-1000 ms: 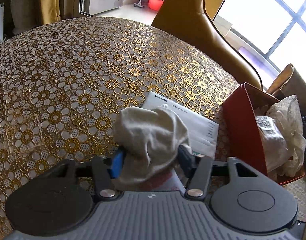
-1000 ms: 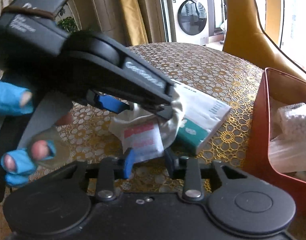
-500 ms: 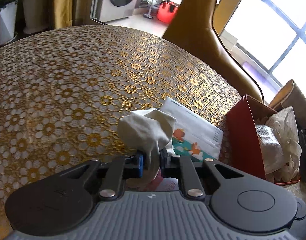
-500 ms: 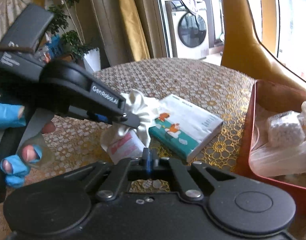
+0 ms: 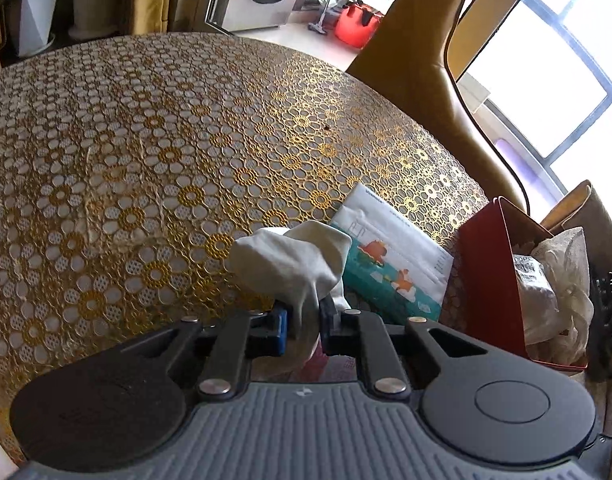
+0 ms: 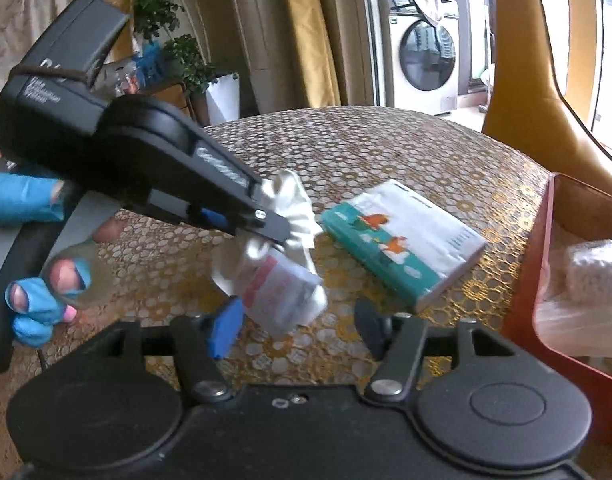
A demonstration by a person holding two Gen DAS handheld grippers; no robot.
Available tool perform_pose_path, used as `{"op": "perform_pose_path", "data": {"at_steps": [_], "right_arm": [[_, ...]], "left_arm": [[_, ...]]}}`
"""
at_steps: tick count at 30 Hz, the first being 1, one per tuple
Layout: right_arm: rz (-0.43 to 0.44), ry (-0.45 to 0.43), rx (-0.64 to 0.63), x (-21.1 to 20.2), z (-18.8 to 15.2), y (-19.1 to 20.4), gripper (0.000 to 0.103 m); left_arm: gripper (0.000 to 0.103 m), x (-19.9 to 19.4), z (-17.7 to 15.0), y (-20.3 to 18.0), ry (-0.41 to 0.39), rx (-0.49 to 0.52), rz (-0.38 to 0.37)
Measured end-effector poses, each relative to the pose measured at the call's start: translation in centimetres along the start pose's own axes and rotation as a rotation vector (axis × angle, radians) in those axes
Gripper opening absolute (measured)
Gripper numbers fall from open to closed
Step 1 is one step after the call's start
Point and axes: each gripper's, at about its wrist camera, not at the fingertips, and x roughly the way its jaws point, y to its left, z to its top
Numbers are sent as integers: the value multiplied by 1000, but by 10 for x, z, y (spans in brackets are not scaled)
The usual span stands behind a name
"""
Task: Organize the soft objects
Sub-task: 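Grasp the white cloth with left tool while right tool grasps the pink-labelled packet, then carry white cloth and pink packet over the orange-red box with both tools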
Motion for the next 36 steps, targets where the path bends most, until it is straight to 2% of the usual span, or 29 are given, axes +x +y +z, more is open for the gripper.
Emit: {"op": "perform_pose_path", "data": {"at_steps": [7,11,14,18,20,21,23,24,27,36], "right_arm": [[-49,40,-20,27,4,16,70],[-80,68,-26,43,4,22,67],[-103,65,-40,45,4,22,62],[-118,61,-77,43,0,25,46],[-110,60,-71,40,-2,24,34],[-109,55,-68,38,-3,23,25],[-100,47,-57,33,-3,20,20],[-104,41,-56,30,-3,19,14],[-100,25,-43,21,-3,16,3],[-57,-38,43,-31,1,-3,3]], "left_arm": [[14,15,-2,5,59,-50,-47],[14,17,-4,10,77,-58,-67],[14,17,-6,12,77,-54,-67],[14,12,-5,15,50,-65,-38],[14,4,-4,22,33,-75,-26],[14,2,-4,24,27,-82,-23],[14,-3,-3,27,13,-91,-13],[14,-6,-3,28,7,-93,-9],[14,-15,-4,30,-8,-99,-1],[14,-47,-15,18,-38,-72,15]]}}
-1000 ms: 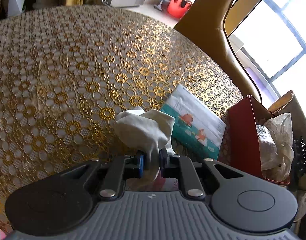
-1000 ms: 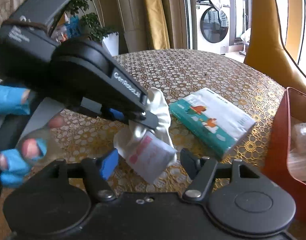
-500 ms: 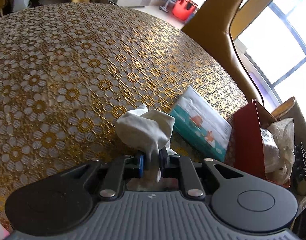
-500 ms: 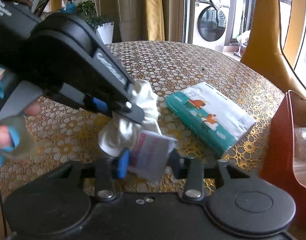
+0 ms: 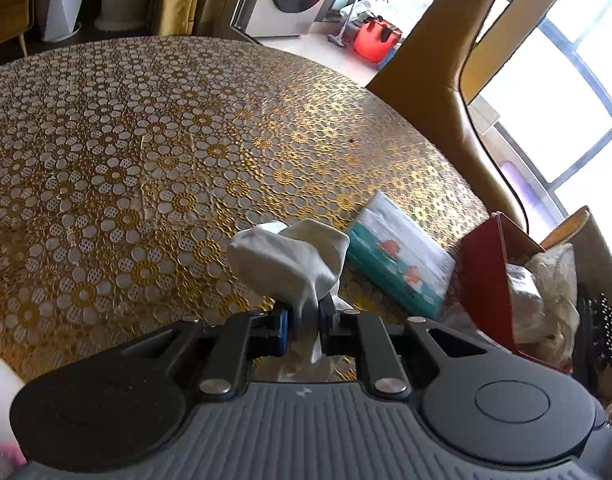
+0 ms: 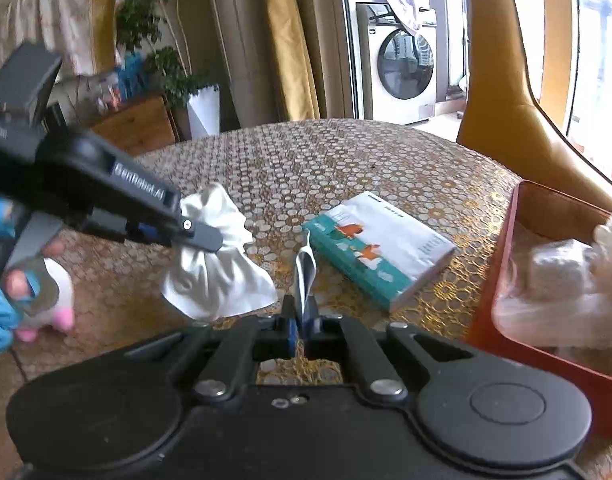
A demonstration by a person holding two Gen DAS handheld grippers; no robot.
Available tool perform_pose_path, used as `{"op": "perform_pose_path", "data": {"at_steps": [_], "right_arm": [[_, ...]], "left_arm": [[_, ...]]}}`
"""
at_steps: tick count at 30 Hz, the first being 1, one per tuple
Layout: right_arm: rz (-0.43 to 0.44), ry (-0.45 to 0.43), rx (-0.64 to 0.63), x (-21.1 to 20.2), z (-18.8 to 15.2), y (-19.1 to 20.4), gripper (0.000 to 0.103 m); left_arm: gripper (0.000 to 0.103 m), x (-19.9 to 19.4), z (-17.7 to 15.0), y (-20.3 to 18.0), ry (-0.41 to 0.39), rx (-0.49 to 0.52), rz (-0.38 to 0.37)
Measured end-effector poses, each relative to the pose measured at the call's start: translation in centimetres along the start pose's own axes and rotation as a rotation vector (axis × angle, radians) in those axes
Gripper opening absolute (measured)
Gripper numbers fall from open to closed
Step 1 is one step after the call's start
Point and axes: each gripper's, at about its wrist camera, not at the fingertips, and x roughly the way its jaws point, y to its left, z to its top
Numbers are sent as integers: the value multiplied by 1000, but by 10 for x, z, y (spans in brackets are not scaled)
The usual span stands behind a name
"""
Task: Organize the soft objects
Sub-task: 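Carry white cloth and pink packet over the orange-red box with both tools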
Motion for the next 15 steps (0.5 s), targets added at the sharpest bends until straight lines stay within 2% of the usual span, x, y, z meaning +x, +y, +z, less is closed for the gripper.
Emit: {"op": "perform_pose_path", "data": {"at_steps": [8,15], "right_arm": [[31,-13,61,-57,1,-24,3],[26,-43,75,-110,0,-45,3]], "left_arm": [[14,-34,-19,-45,-10,71,-45],[14,-59,-35,-98,-18,159,-88]]}}
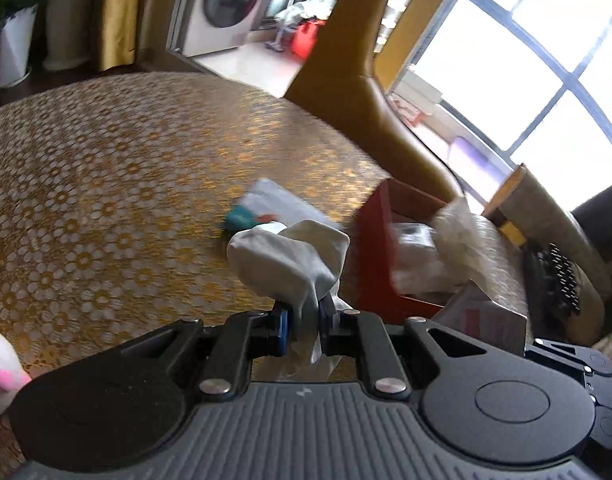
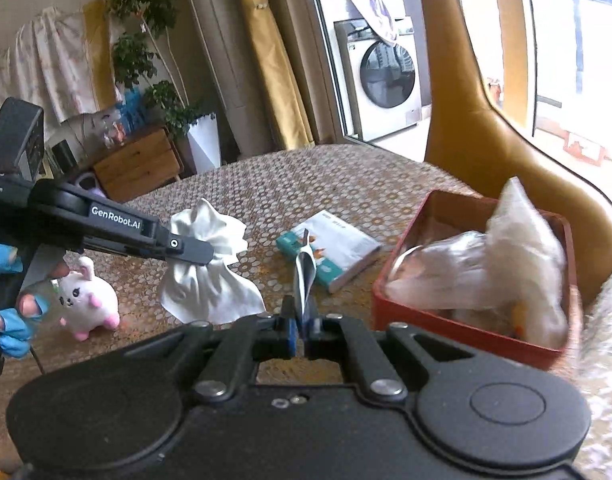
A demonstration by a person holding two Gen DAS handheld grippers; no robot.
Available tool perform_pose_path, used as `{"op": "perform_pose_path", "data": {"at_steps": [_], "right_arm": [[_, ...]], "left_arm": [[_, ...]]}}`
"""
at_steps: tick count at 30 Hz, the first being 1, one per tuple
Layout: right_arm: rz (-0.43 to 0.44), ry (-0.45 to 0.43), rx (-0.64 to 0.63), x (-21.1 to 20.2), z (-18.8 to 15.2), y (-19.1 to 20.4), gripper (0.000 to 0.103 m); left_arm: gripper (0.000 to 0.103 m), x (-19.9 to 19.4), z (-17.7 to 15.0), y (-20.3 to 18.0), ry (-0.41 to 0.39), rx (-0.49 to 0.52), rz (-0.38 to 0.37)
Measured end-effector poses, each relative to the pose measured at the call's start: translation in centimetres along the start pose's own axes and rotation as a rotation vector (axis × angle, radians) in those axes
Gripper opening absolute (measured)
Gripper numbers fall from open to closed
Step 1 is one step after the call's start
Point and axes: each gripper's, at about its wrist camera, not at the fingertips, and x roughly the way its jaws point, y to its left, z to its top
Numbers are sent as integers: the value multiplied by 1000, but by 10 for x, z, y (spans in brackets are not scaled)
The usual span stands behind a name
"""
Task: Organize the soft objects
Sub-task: 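Carry white cloth and pink packet over the orange-red box with both tools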
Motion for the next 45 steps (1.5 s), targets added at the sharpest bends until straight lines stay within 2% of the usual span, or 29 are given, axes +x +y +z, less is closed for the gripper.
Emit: {"op": "perform_pose_path", "data": {"at_steps": [6,12,20,24,29,34,40,45], "right_arm": [[-21,-36,0,-36,-1,-15,3],[-68,-56,13,-54,-2,-38,3],[-119,-39,89,-52,-5,-81,3],[-118,0,131,-39,-5,-101,3],[-99,41,162,-19,-1,-119,3],[-71,80,172,7,1,-129,3],[-39,135,166,33,-2,-136,3],[-36,158,189,49,-2,-145,4]], "left_arm": [[14,-8,-1,-52,-10,79,-51],[14,-1,3,-103,-3,153,-87],[14,31,6,-164,38,239,-115],[14,50,13,-188,42,288,-101],[14,77,31,-199,33,307,-48],[14,108,48,-188,55,265,-1],[14,141,52,-179,111,242,-24],[14,162,49,-178,144,246,-10]]}}
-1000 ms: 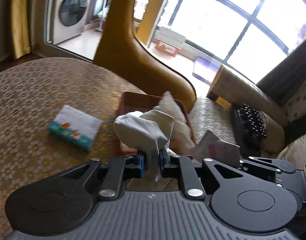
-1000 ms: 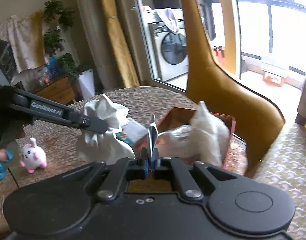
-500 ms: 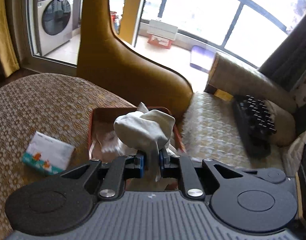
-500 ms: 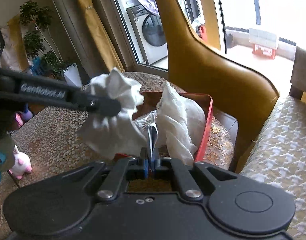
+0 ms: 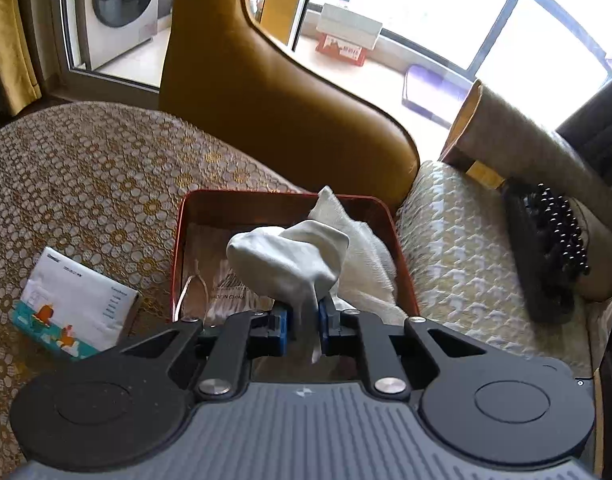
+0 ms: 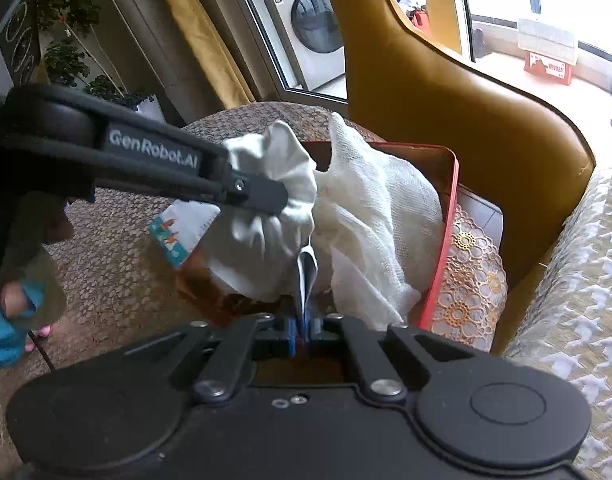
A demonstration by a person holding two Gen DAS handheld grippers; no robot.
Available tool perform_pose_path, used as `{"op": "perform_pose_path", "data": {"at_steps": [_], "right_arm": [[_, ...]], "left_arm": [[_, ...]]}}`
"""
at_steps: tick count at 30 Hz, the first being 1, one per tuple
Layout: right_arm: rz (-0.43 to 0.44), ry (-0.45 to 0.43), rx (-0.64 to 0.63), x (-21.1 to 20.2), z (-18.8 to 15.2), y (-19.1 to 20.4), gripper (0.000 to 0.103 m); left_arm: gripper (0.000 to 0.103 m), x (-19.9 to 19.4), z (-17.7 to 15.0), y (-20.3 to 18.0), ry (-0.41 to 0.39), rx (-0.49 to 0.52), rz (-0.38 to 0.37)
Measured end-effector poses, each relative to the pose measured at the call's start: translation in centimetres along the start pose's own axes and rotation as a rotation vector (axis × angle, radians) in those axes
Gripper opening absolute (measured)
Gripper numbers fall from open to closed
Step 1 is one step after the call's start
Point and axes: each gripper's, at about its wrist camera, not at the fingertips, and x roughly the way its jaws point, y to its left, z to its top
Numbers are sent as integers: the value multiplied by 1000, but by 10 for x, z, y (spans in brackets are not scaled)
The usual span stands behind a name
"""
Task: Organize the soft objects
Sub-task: 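Carry white cloth and pink packet over the orange-red box with both tools, then open both tools to drop cloth and packet into the box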
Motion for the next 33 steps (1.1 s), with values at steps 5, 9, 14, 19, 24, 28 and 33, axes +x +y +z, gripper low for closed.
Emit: {"op": "perform_pose_path", "data": {"at_steps": [5,9,14,19,24,28,33], "right_arm": [[-9,13,12,7,2,-5,9],[-28,17,-1,11,3,-7,15],[-74,10,-67,7,1,3,20],[-108,-5,-125,1,0,12,31],[-147,-29,-183,-5,1,19,46],[-167,-49,-209,-11,0,24,56],[-179,-75,-223,-23,-1,29,63]], "left_arm": [[14,14,-2,3,25,-3,8],[14,21,-6,5,42,0,17],[15,23,-9,5,42,-3,26],[17,17,-11,8,39,-20,27],[19,6,-14,9,21,-22,35],[63,-4,-17,9,-5,-24,42],[71,-21,-18,10,-50,-34,39]]}}
